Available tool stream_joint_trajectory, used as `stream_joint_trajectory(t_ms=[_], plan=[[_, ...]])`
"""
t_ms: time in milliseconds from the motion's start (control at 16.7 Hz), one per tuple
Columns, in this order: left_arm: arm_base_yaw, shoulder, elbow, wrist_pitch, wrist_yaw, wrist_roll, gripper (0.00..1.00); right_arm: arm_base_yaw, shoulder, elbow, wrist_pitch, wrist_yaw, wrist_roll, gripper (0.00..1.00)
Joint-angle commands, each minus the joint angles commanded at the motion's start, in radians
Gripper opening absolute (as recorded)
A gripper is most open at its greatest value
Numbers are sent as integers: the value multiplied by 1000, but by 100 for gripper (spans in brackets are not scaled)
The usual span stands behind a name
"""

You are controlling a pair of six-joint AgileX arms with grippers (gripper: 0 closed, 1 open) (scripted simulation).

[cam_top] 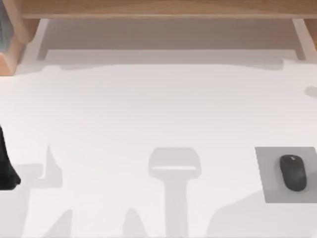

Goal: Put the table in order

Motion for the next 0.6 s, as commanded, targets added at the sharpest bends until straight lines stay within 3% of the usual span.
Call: stream_joint_trajectory(t_ms=[300, 600], plan=[[0, 0, 0, 0, 0, 0, 100, 58, -261, -125, -158, 77, 222, 100], [0, 0, 0, 0, 0, 0, 100, 165, -767, -353, -404, 166, 566, 100]])
